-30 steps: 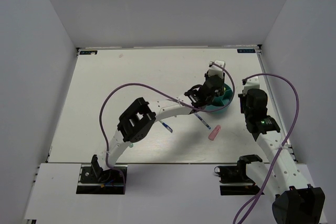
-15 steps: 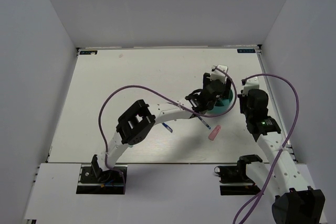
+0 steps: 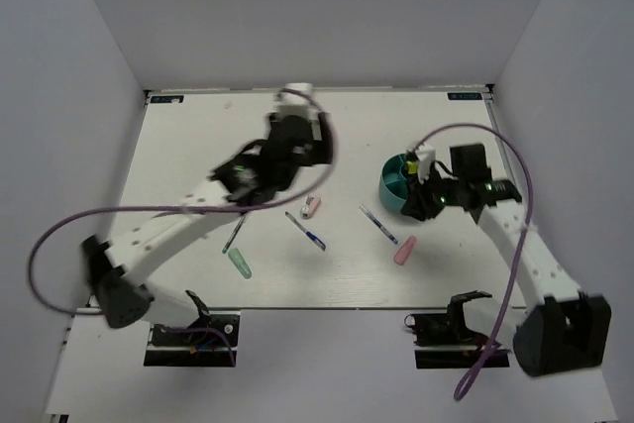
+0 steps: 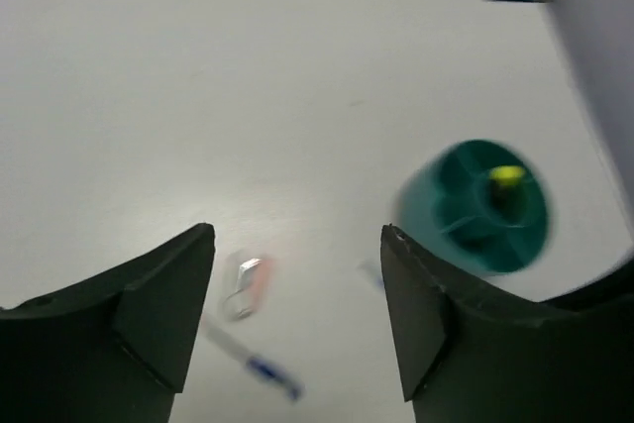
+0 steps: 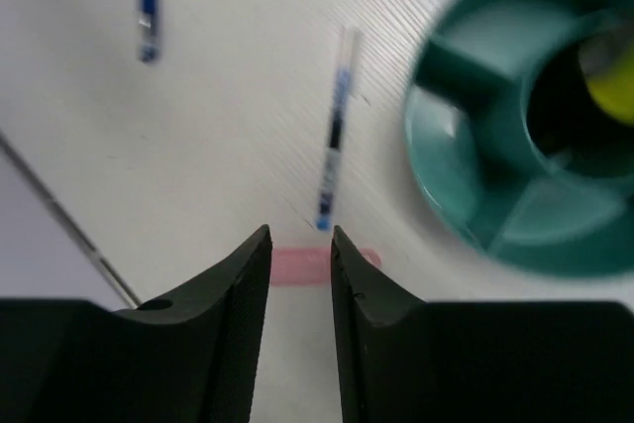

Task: Sort the stationery into containers
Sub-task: Place the pen in the storage box, then pick up the stationery from the center of the board.

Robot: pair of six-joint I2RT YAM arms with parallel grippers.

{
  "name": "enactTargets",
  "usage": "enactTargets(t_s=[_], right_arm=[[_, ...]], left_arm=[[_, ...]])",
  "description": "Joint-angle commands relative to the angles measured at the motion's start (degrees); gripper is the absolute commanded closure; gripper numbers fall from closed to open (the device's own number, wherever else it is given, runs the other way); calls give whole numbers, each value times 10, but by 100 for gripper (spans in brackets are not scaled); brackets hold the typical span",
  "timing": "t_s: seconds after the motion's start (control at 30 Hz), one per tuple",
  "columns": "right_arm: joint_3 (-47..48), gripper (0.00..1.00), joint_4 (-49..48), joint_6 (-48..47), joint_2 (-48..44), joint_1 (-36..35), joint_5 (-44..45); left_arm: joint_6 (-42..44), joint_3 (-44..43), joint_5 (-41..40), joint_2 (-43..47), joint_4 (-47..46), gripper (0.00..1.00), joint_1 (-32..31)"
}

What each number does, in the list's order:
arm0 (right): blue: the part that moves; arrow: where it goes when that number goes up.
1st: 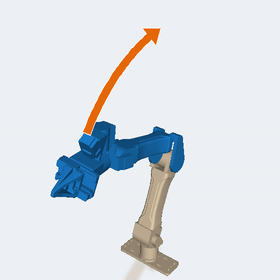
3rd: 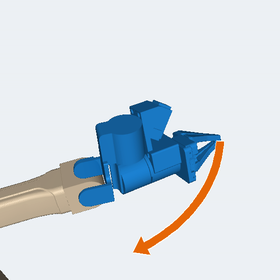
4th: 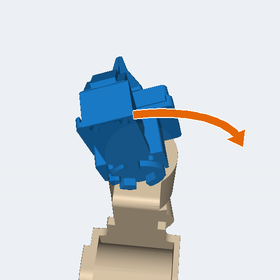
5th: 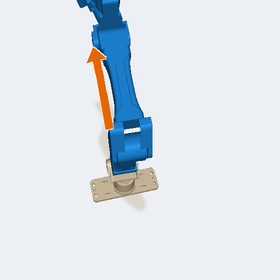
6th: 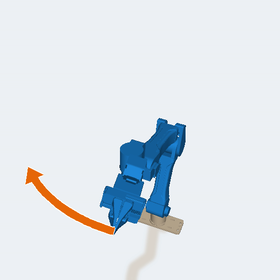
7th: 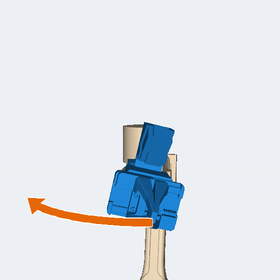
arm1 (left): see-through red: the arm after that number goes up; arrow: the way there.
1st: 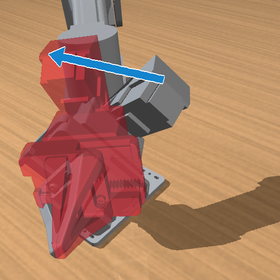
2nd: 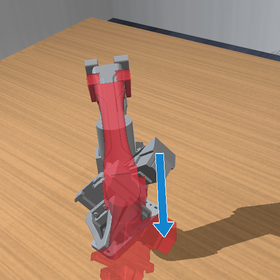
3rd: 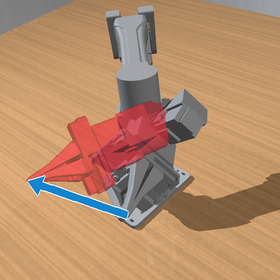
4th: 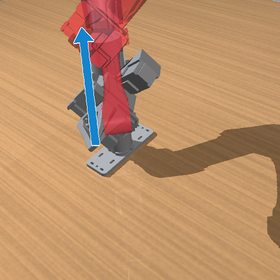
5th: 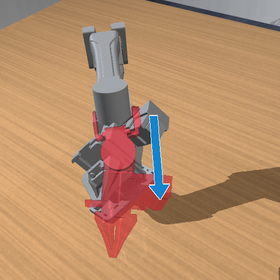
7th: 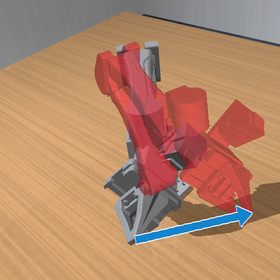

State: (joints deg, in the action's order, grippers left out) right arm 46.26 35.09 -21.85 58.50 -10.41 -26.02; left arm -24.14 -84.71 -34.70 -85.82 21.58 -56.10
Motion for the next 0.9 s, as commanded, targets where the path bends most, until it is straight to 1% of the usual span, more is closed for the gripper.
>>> enactTargets(t_s=[0.0, 0.03, 0.07, 0.1, 0.13, 0.17, 0.2, 0.23, 0.27, 0.3, 0.33, 0.37, 0.4, 0.43, 0.47, 0.53, 0.57, 0.6, 0.63, 0.67, 0.7, 0.73, 0.83, 0.87], right_arm=[[126, 66, 115, -29, 112, -37, -143], [139, 66, 118, -22, 127, -77, -137], [148, 62, 112, -19, 138, -93, -130], [167, 56, 106, -7, 170, -108, -123], [175, 53, 83, 8, 182, -145, -107], [198, 53, 79, 48, 197, -155, -106], [231, 55, 80, 95, 256, -164, -96], [249, 55, 79, 122, 277, -178, -97], [282, 55, 83, 190, 321, -201, -96], [301, 48, 83, 214, 365, -218, -90], [351, 48, 90, 237, 383, -227, -72], [364, 46, 90, 293, 414, -242, -67], [392, 34, 95, 306, 435, -250, -69], [413, 31, 89, 315, 473, -255, -70], [422, 31, 89, 349, 484, -267, -64], [450, 31, 74, 377, 527, -271, -52], [460, 31, 80, 414, 534, -276, -36], [471, 35, 86, 428, 543, -279, 16], [468, 42, 77, 448, 555, -283, 34], [466, 44, 74, 471, 556, -285, 46], [466, 46, 65, 475, 559, -290, 74], [466, 50, 60, 481, 563, -289, 82], [470, 55, 40, 498, 567, -287, 111], [470, 55, 36, 507, 572, -289, 113]], left_arm=[[-108, 110, 113, 137, 271, 20, 121], [-100, 195, 124, 185, 292, 11, 156], [-89, 224, 132, 211, 298, 8, 171], [-84, 248, 139, 235, 303, 5, 204], [-79, 316, 160, 302, 307, 2, 235], [-64, 335, 166, 323, 313, 0, 251], [-64, 351, 180, 343, 314, 0, 277], [-59, 405, 187, 395, 319, 0, 304], [-51, 417, 195, 410, 316, 0, 316], [-43, 425, 201, 439, 314, 0, 338], [-36, 450, 221, 451, 312, 0, 359], [-34, 454, 227, 470, 310, 0, 368], [-22, 459, 237, 491, 308, 0, 387], [-19, 472, 240, 498, 306, 0, 391], [-16, 476, 238, 520, 306, 0, 394], [-10, 486, 232, 534, 298, 0, 397], [-9, 488, 232, 550, 296, 0, 397], [-9, 488, 232, 553, 293, 0, 397], [-9, 489, 231, 558, 295, 0, 397], [-11, 489, 226, 564, 295, 0, 397], [-13, 493, 225, 564, 295, 0, 397], [-13, 493, 227, 566, 297, 0, 397], [-14, 492, 230, 566, 297, 0, 398], [-14, 491, 231, 566, 296, 0, 398]])
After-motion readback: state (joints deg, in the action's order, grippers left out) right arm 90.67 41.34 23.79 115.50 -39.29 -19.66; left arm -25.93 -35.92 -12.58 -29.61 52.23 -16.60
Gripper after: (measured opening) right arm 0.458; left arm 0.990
